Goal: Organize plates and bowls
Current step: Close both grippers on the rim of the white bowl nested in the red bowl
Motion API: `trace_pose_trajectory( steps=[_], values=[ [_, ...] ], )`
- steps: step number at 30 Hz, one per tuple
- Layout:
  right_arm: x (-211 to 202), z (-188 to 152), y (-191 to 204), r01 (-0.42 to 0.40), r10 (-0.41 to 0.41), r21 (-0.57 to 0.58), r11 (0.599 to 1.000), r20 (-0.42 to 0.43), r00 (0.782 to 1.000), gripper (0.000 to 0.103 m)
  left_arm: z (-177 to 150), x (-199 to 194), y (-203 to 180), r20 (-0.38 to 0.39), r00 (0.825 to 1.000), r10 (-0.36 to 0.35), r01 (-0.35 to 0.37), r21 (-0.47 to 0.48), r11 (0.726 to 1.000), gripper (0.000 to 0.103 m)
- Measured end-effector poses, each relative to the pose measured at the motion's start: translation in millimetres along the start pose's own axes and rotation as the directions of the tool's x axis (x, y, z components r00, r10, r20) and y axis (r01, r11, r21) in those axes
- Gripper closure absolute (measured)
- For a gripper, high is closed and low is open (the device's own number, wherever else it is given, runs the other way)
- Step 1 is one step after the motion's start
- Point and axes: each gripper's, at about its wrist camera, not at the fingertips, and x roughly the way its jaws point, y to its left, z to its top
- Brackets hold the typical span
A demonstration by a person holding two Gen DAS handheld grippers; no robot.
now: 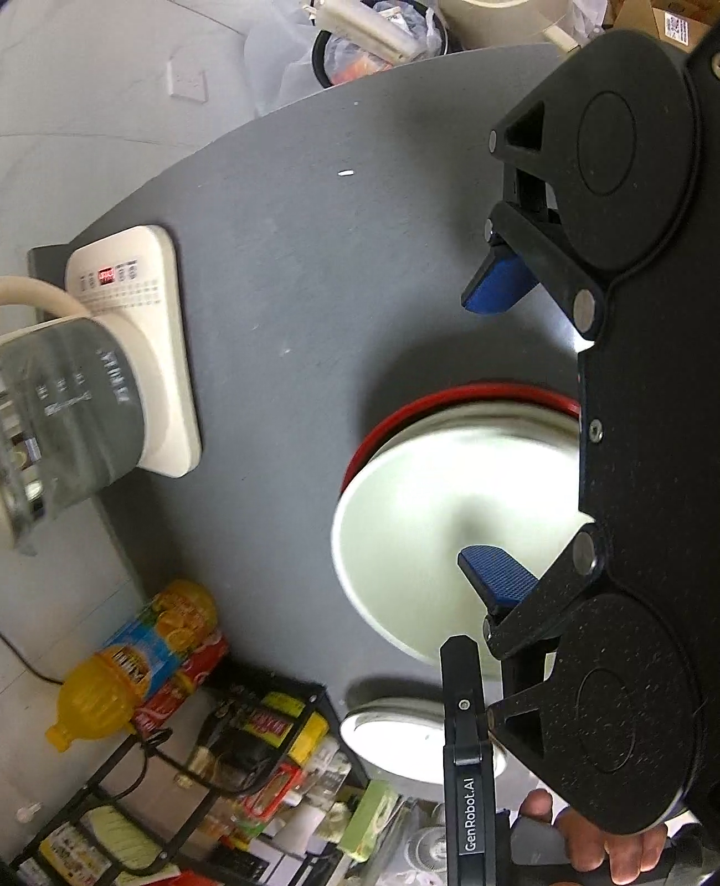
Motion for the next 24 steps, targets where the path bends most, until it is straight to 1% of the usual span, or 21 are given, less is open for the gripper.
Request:
trace_pose_trajectory(
  steps=[4,9,13,16,19,24],
  values=[
    [10.8,-4.6,-3.3,0.0,-0.001,-0.01,1.0,-0.028,1.0,0.012,-3.8,10.3,0.2,-0.012,0.999,0.033,-0.033,0.008,0.999,0.038],
    [23.1,-6.4,-3.5,0.009,-0.01,-0.026,1.0,-0.052,0.999,0.013,-7.7,20.8,2.8,-0.033,0.998,0.047,-0.047,0.003,0.999,0.038],
    [32.3,-6.1,-4.8,0.009,-0.011,-0.028,1.0,-0.074,0.997,0.017,-9.8,29.3,2.7,-0.052,0.998,0.048,-0.048,0.001,0.999,0.038],
    [37.6,-5.9,-6.2,0.009,-0.011,-0.033,0.999,-0.085,0.996,0.019,-8.8,37.8,0.1,-0.068,0.996,0.051,-0.051,0.002,0.999,0.041],
    [41.2,-6.2,-6.7,0.007,-0.01,-0.035,0.999,-0.099,0.995,0.021,-8.7,41.8,-3.9,-0.077,0.996,0.048,-0.045,0.031,0.998,0.041],
    [47.8,-5.9,-4.3,0.011,-0.017,-0.055,0.998,-0.115,0.993,0.026,-8.0,49.0,-7.0,-0.092,0.994,0.062,-0.058,0.045,0.997,0.043]
  ],
)
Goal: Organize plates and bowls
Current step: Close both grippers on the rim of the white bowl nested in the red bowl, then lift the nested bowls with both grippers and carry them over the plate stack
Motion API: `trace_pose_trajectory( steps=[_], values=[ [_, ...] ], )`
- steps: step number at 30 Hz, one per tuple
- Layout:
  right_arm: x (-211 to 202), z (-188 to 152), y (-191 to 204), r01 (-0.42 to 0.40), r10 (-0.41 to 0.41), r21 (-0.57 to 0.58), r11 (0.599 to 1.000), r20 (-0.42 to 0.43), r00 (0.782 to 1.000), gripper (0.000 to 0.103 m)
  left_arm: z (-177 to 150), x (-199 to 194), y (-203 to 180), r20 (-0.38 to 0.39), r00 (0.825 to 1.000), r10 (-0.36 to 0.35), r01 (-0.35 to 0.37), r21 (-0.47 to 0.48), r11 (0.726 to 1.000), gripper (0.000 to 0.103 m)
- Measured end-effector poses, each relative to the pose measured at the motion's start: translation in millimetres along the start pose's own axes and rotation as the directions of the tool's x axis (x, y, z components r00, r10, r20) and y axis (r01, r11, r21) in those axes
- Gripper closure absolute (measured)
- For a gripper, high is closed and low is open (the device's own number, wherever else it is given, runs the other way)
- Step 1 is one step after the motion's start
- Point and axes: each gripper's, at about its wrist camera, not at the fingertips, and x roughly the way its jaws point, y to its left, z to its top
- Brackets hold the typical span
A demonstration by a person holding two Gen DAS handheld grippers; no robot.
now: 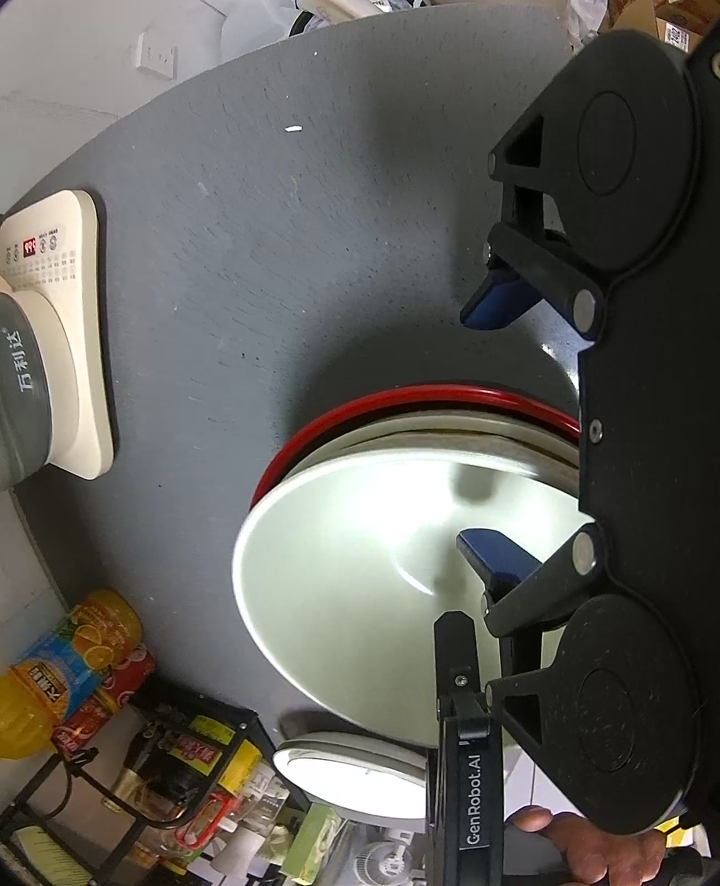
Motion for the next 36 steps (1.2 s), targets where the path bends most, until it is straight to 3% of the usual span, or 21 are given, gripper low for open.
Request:
trace_pose_trajectory(
  steps=[8,13,15,23,36],
  values=[
    [8.4,-0.9,1.9,0.015,-0.016,-0.028,1.0,-0.018,1.0,0.038,-2.0,9.9,-4.1,-0.018,1.0,0.021,-0.02,0.014,1.0,0.059],
    [11.0,-1.0,4.8,-0.006,0.005,-0.031,0.999,-0.017,1.0,0.045,-3.3,11.4,-3.7,-0.013,1.0,0.003,-0.003,0.013,1.0,0.063],
    [10.7,-0.8,5.9,-0.016,0.016,-0.027,1.0,-0.014,1.0,0.048,-3.7,10.5,-2.9,-0.015,1.0,-0.015,0.015,0.006,1.0,0.07],
    [5.9,-1.5,-1.0,-0.033,0.033,0.019,0.999,-0.001,0.999,0.06,-5.0,6.6,3.7,-0.009,1.0,-0.025,0.025,-0.012,1.0,0.072],
    [7.2,6.9,52.8,-0.045,0.046,-0.012,0.999,0.033,0.998,0.064,4.8,-35.8,58.7,0.068,0.996,-0.054,0.057,-0.038,0.998,0.072]
  ],
)
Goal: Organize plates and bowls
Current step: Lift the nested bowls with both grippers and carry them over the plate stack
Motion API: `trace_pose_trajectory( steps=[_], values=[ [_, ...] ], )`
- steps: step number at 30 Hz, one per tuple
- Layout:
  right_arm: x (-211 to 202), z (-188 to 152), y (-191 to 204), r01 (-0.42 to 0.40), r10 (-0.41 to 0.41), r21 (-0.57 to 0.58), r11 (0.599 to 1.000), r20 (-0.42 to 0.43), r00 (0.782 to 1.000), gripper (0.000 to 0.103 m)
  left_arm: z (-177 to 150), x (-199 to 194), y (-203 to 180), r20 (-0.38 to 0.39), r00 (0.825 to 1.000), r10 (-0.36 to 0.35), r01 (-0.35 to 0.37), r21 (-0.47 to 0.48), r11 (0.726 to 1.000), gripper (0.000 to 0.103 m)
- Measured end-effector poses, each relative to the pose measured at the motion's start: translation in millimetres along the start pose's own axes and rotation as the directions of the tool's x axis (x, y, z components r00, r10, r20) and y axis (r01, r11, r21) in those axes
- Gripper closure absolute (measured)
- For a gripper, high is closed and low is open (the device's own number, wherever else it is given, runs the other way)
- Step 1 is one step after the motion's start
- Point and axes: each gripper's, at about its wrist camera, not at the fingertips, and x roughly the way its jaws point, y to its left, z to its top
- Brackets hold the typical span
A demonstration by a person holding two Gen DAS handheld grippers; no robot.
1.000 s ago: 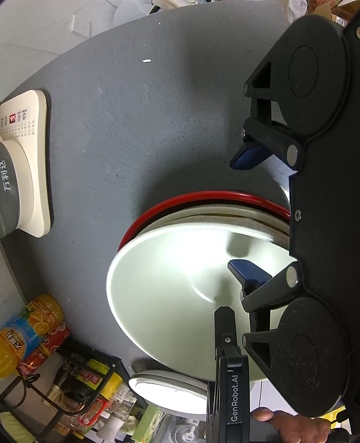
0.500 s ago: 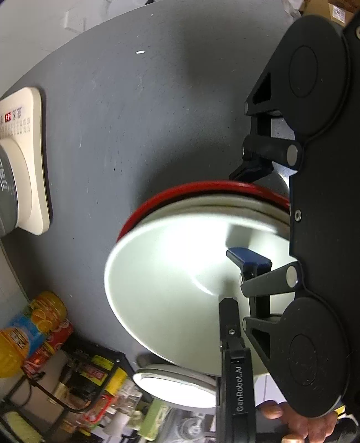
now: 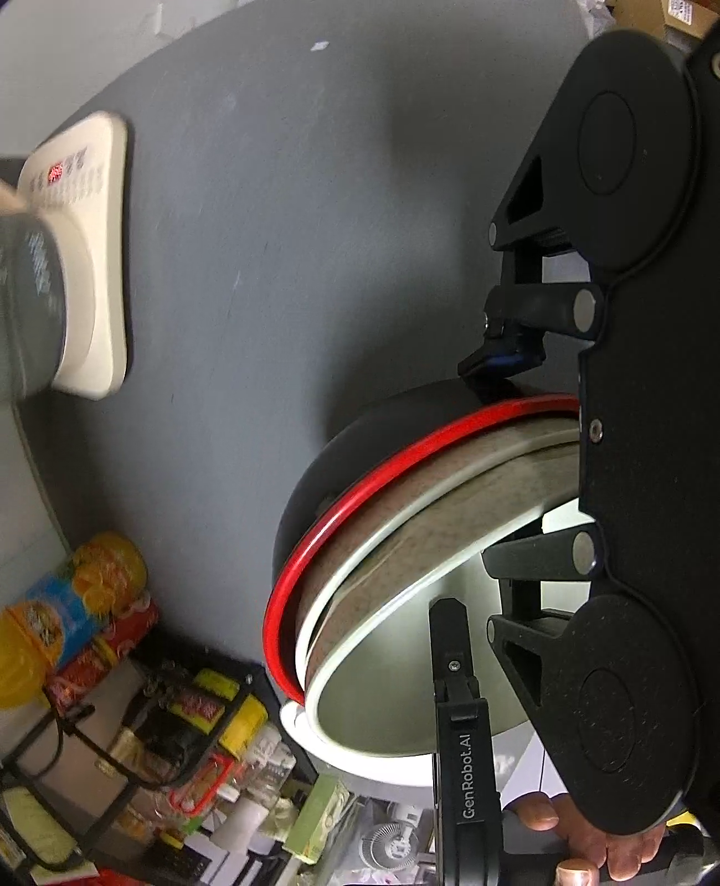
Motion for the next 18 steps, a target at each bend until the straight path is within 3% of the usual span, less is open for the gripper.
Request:
trace_pose_trajectory(
  steps=[18],
  values=[
    [22.6,24.3,102.6,-0.124,0.122,-0.065,0.99,-0.02,0.992,0.071,10.3,-83.7,124.0,0.124,0.992,-0.015,0.04,-0.198,0.979,0.074]
  ],
)
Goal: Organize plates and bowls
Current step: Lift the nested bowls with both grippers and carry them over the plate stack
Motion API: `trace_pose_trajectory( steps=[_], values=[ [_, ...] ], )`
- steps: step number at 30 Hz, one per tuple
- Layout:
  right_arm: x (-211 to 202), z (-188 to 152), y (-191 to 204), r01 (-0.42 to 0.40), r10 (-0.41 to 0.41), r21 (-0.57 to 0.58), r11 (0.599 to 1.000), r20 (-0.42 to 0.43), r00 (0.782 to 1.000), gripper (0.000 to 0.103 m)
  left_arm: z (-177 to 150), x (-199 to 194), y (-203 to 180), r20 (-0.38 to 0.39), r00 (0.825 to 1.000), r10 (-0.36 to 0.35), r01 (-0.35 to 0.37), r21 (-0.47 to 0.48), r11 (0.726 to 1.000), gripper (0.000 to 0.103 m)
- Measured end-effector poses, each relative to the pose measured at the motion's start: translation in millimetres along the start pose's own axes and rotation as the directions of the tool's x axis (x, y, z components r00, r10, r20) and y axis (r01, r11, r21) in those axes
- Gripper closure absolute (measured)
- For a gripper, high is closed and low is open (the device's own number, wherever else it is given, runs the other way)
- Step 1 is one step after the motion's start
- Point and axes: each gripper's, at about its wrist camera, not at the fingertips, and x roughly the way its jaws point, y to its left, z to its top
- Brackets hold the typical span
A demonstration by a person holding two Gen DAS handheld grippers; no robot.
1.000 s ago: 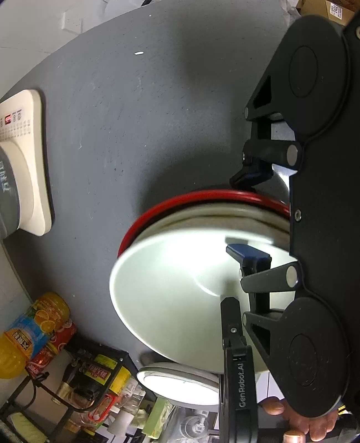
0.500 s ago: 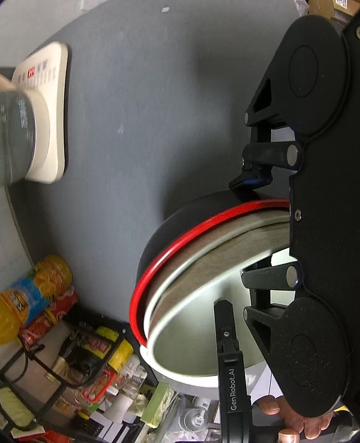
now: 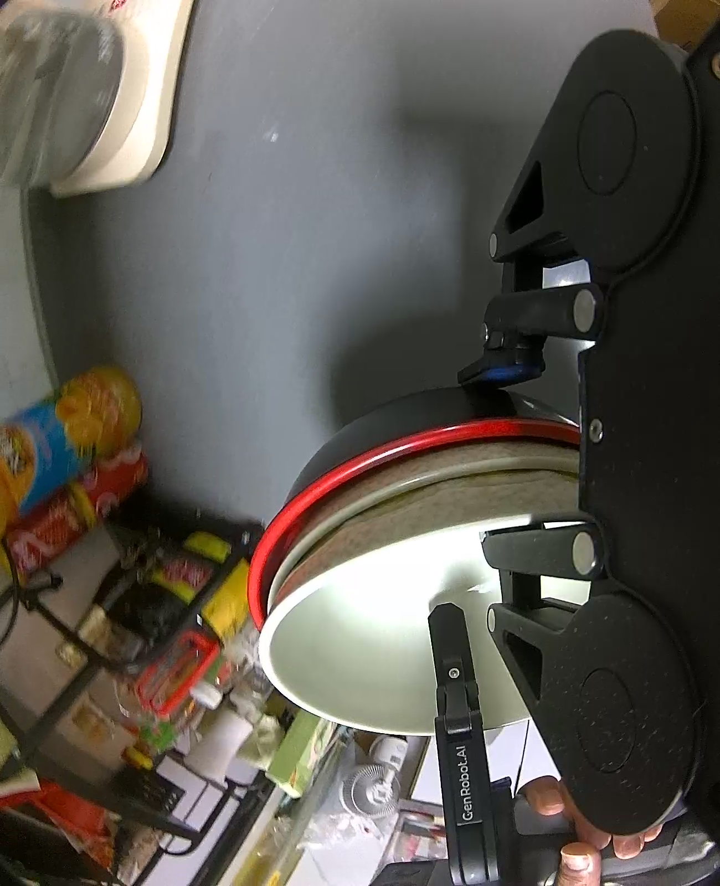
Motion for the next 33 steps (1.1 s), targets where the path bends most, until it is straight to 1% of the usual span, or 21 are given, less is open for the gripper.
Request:
trace_pose_trajectory(
  steps=[5,8,15,22,33],
  values=[
    [6.7,8.1,24.0,-0.039,0.039,-0.011,0.999,-0.008,0.999,0.071,6.2,-27.1,30.2,0.046,0.999,-0.025,0.028,-0.061,0.998,0.074],
    [12.7,13.0,38.6,-0.058,0.058,-0.018,0.998,-0.013,0.998,0.071,8.7,-37.1,43.6,0.066,0.997,-0.029,0.035,-0.081,0.996,0.074],
    [27.3,23.4,63.2,-0.074,0.073,-0.026,0.997,-0.035,0.997,0.071,14.1,-49.9,71.3,0.083,0.996,-0.031,0.041,-0.127,0.991,0.073],
    [44.8,33.0,82.7,-0.081,0.08,-0.025,0.996,-0.057,0.995,0.071,23.7,-53.2,96.9,0.085,0.996,-0.026,0.04,-0.166,0.985,0.073],
    [80.3,38.5,103.4,-0.078,0.082,0.035,0.996,-0.109,0.991,0.071,38.3,-42.9,140.1,0.048,0.999,-0.022,0.032,-0.216,0.976,0.072]
  ],
)
